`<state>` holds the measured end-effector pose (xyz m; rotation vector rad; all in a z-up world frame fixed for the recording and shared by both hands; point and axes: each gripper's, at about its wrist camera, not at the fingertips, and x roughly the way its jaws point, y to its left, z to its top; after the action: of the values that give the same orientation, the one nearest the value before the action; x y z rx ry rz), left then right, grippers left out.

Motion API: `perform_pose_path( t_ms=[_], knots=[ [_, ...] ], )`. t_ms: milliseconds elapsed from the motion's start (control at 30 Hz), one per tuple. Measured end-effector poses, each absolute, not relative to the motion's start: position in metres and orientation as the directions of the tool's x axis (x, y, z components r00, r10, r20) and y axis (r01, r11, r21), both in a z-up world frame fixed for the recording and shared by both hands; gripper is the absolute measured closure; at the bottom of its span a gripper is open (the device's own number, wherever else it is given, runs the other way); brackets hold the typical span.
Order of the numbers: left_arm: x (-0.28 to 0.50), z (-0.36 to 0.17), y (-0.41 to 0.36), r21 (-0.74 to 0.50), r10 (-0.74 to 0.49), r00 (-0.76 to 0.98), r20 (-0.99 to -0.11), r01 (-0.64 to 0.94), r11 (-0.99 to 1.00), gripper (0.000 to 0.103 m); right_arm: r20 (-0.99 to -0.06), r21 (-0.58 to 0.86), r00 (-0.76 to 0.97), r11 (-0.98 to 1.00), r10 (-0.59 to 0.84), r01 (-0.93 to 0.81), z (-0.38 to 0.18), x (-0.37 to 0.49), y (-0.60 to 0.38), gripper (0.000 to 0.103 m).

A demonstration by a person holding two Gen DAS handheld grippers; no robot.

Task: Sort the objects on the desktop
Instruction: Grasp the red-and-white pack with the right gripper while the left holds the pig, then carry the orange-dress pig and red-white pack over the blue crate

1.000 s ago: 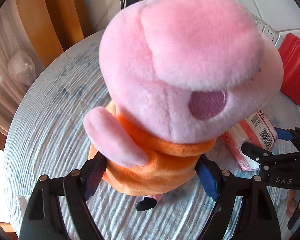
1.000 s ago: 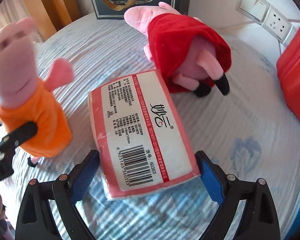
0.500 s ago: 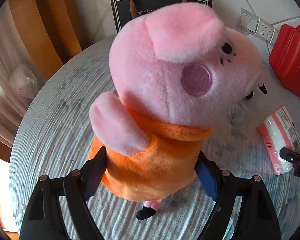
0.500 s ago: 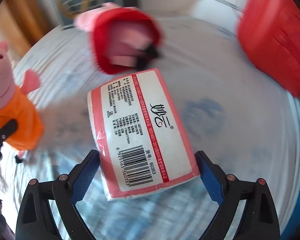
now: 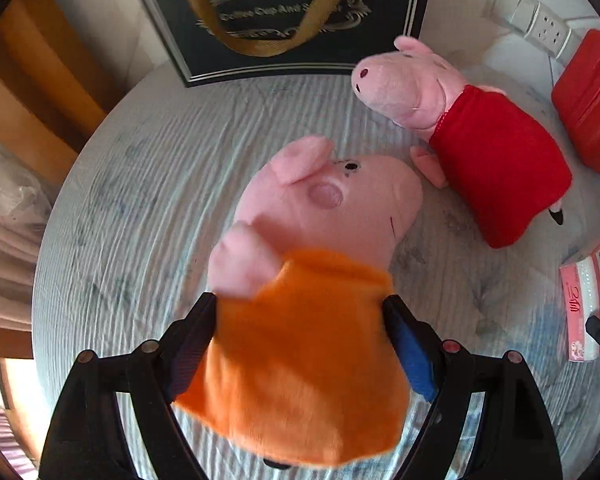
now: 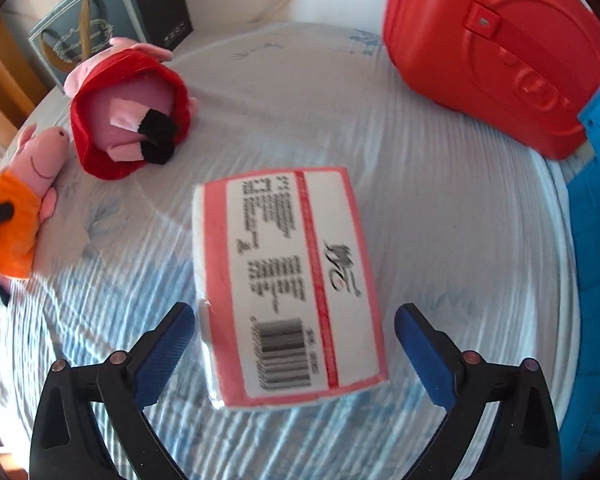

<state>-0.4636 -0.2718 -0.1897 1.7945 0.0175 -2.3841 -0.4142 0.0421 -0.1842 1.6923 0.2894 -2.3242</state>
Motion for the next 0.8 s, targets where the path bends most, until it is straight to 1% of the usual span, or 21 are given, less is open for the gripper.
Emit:
perform_pose_path(
  t_ms=[100, 167, 300, 367, 400, 533, 667, 800],
  knots=[
    [-0.487, -0.206, -0.277, 0.057, -0.081, -0.190, -0.978, 0.129, -0.990, 0.020, -0.958, -0.020, -0.279, -0.946, -0.075, 0.322, -0.188, -0.419, 0.036, 0.001],
    [-0.494, -0.217, -0.278, 0.053, -0.076, -0.149, -0.986, 0.154, -0.987, 0.020, -0.962, -0.021, -0.265, -0.948, -0.068, 0.319, -0.192, -0.423, 0.034, 0.001],
    [-0.497, -0.230, -0.275, 0.107, -0.123, -0.121, -0.985, 0.130, -0.986, 0.020, -0.971, -0.012, -0.229, -0.949, -0.064, 0.316, -0.201, -0.428, 0.033, 0.001],
    [-0.492, -0.228, -0.275, 0.109, -0.127, -0.142, -0.982, 0.127, -0.986, 0.024, -0.973, -0.006, -0.222, -0.947, -0.070, 0.321, -0.206, -0.430, 0.030, 0.002],
    [-0.488, -0.225, -0.276, 0.108, -0.128, -0.155, -0.980, 0.130, -0.986, 0.028, -0.973, -0.007, -0.222, -0.948, -0.067, 0.318, -0.207, -0.431, 0.029, 0.010],
    [-0.467, -0.213, -0.274, 0.128, -0.153, -0.200, -0.968, 0.133, -0.983, 0.032, -0.969, 0.028, -0.226, -0.952, -0.101, 0.305, -0.202, -0.426, 0.030, 0.011],
    [-0.437, -0.191, -0.272, 0.133, -0.170, -0.263, -0.950, 0.153, -0.979, 0.033, -0.959, 0.042, -0.256, -0.954, -0.122, 0.297, -0.185, -0.413, 0.035, 0.011],
    [-0.394, -0.149, -0.267, 0.129, -0.192, -0.392, -0.900, 0.182, -0.975, 0.033, -0.937, 0.036, -0.322, -0.955, -0.135, 0.294, -0.157, -0.393, 0.042, 0.011]
  ],
)
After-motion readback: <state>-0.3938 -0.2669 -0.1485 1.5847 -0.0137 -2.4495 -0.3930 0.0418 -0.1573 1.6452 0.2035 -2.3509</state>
